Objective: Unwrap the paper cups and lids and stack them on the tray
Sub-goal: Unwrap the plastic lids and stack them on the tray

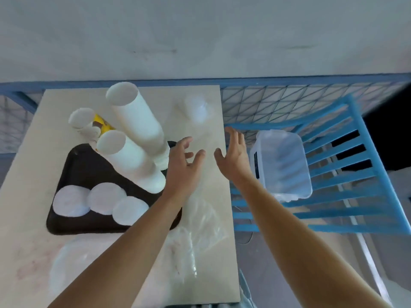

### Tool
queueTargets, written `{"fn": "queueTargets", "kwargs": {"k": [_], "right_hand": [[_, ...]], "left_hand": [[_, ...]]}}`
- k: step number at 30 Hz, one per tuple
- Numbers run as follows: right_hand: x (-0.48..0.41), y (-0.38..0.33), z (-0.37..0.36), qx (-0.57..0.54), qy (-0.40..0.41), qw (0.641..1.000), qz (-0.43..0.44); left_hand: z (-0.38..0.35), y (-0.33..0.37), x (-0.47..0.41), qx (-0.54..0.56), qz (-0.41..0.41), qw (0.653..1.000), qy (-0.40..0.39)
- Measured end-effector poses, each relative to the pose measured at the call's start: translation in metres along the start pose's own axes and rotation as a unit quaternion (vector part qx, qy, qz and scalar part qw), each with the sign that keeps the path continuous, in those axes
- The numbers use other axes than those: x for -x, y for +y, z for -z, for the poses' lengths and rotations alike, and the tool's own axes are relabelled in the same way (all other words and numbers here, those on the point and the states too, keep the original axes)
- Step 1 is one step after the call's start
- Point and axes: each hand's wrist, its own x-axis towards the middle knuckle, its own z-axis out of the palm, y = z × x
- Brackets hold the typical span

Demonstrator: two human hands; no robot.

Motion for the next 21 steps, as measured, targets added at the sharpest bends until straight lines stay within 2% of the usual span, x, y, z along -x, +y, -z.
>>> {"fn": "queueTargets", "kwargs": {"k": [6, 14, 17, 21], "right_hand": [[-0.100, 0.013, -0.028, 0.055, -0.100, 0.993, 0.022], [-0.211, -0.006, -0.070, 0.161, -0.161, 0.972, 0.064], [-0.226, 0.004, -0.083, 0.138, -0.162, 0.975, 0.059], [-0.213, 0.024, -0.089, 0.049, -0.147, 0.985, 0.077]], "left_hand": [[-0.033, -0.009, -0.038, -0.016, 0.110, 0.994, -0.013], [-0.041, -0.021, -0.070, -0.018, 0.166, 0.986, 0.020], [-0.041, -0.025, -0.075, -0.017, 0.171, 0.985, 0.023], [-0.039, -0.030, -0.077, -0.017, 0.174, 0.984, 0.026]]}}
